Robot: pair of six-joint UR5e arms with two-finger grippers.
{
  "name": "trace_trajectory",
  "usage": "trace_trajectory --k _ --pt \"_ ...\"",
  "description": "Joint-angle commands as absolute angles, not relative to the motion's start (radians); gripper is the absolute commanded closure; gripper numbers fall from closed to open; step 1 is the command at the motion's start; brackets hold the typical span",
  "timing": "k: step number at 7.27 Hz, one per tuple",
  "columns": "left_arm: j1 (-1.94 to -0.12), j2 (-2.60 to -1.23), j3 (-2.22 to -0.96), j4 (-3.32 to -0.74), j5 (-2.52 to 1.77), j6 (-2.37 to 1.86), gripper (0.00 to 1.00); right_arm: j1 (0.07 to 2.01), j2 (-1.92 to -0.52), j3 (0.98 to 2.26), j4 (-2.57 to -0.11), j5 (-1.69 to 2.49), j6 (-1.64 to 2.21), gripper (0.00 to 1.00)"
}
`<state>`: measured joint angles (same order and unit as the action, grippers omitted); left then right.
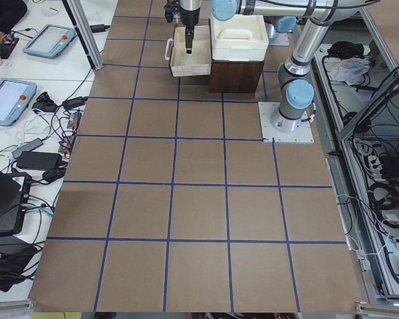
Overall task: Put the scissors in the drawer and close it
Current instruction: 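Carry the scissors with the right gripper over the open drawer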
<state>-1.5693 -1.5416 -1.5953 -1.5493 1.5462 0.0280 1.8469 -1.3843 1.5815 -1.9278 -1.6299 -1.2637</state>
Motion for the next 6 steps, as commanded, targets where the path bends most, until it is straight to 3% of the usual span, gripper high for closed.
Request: trace_trajectory --k 1,6 --pt "-1.569 -1.542 -1.595 -1.549 1.546 0.029 0.0 1.948 -1.373 1.583 -1.933 -1.634 -1.163 1.0" --pt "-1.569 -1.542 -1.595 -1.549 1.546 0.028 0.0 1.968 -1.267 1.595 -1.968 -1.629 -1.062 1.0"
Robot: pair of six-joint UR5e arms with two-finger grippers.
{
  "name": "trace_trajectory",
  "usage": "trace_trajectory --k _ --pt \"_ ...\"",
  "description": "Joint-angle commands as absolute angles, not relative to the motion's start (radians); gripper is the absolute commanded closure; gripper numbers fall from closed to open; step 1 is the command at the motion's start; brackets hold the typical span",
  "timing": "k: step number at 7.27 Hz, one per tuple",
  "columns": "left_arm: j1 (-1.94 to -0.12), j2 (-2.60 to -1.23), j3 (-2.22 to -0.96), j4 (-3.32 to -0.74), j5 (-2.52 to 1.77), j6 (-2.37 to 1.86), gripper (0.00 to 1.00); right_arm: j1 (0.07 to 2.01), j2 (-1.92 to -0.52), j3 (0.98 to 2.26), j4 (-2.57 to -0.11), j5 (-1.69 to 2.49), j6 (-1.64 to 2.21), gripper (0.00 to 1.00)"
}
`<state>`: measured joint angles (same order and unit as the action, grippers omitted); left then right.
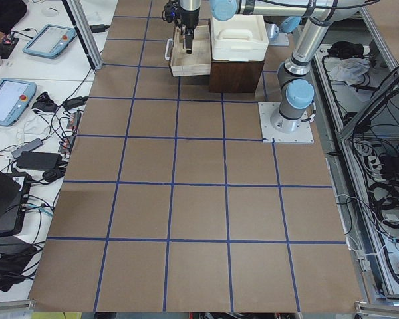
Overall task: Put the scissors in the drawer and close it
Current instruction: 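Lower the scissors into the drawer and open the right gripper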
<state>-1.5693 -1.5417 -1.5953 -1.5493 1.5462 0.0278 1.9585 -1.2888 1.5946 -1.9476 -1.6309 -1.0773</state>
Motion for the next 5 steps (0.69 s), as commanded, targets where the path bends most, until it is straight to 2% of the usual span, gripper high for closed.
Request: trace_trajectory --k 1,2,3,5 --pt "-1.569 -1.542 -1.595 -1.549 1.546 0.028 0.0 1.982 -1.258 1.597 -1.973 -1.629 -1.06 1.0" --pt "-1.569 -1.542 -1.595 -1.549 1.546 0.028 0.0 1.988 -1.24 1.597 -2.002 -1.628 -1.045 1.0" --pt "-1.569 -1.542 -1.595 -1.549 1.546 0.028 0.0 1.996 -1.235 1.597 -2.005 -1.626 -1.022 0.96" --pt "-1.569 -1.542 -1.595 -1.549 1.546 0.028 0.0 2.023 -1.241 1.597 -2.031 -1.599 -0.942 0.11"
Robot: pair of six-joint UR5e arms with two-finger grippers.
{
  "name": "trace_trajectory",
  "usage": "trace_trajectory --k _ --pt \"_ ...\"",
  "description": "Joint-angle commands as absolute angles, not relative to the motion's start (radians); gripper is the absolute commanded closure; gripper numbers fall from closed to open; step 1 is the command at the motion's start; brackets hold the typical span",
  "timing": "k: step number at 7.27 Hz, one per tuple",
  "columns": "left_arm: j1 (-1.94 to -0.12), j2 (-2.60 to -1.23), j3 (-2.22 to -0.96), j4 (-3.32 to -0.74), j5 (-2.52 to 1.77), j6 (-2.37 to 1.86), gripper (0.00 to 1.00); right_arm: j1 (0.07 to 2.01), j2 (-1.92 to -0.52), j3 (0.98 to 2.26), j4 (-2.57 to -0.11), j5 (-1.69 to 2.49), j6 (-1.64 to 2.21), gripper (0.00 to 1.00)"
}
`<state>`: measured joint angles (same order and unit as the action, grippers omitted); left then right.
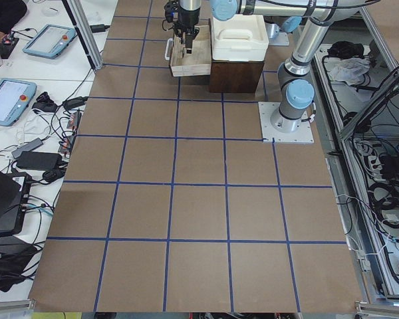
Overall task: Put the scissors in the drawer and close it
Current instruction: 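Lower the scissors into the drawer and open the right gripper, then raise the right gripper away while the left arm reaches toward the drawer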
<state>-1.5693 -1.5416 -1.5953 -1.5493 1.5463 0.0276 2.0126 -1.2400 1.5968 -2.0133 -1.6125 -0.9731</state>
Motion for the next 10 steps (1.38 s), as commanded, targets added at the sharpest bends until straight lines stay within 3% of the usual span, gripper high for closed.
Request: trace_trajectory --k 1,6,10 --pt "-1.569 -1.542 -1.595 -1.549 1.546 0.028 0.0 2.017 -1.241 1.597 -2.031 -1.598 -0.948 0.0" --pt "-1.572 -1.571 -1.598 -1.47 1.542 0.02 0.0 1.766 -1.391 1.583 -1.9 -1.554 -1.048 0.01" --pt "-1.694 -1.724 -1.595 -1.207 1.534 -0.229 0.0 1.55 -1.454 1.586 -1.777 -1.534 -0.693 0.0"
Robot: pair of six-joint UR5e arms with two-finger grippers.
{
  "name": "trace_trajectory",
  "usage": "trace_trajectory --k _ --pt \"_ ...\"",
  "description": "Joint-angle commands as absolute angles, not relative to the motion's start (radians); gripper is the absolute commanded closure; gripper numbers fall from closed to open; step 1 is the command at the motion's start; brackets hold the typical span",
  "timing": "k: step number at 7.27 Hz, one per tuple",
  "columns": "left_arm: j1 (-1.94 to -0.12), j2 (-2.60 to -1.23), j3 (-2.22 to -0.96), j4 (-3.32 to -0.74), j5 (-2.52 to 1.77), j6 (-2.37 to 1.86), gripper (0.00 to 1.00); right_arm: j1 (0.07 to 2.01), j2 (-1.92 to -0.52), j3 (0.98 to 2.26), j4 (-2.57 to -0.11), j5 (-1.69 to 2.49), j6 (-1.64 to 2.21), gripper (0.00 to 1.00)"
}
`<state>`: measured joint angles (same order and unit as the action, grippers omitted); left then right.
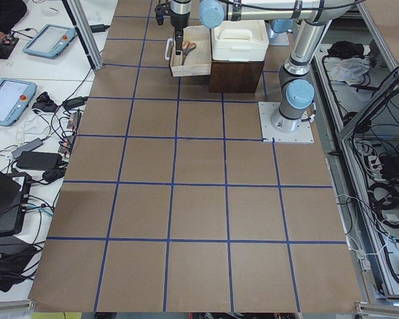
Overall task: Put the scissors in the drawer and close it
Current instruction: 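Raise the right gripper away while the left arm reaches toward the drawer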
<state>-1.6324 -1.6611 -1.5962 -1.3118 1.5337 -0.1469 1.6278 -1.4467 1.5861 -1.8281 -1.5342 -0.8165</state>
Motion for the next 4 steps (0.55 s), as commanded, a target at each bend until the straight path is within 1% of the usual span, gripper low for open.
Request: trace_trajectory --k 1,2,4 --pt "-1.739 -1.788 -1.58 -1.122 1.54 -0.282 0.0 1.519 -1.485 1.588 -1.755 -1.539 -0.557 0.0" --pt "-1.77 -1.846 -1.539 -1.083 1.548 -0.299 0.0 1.513 -1.505 1.588 -1.734 -1.54 -0.452 0.0" --pt "-1.801 -1.961 -1.413 -1.083 1.549 -0.342 0.0 1.508 -1.509 1.588 -1.726 -1.542 -0.102 0.0"
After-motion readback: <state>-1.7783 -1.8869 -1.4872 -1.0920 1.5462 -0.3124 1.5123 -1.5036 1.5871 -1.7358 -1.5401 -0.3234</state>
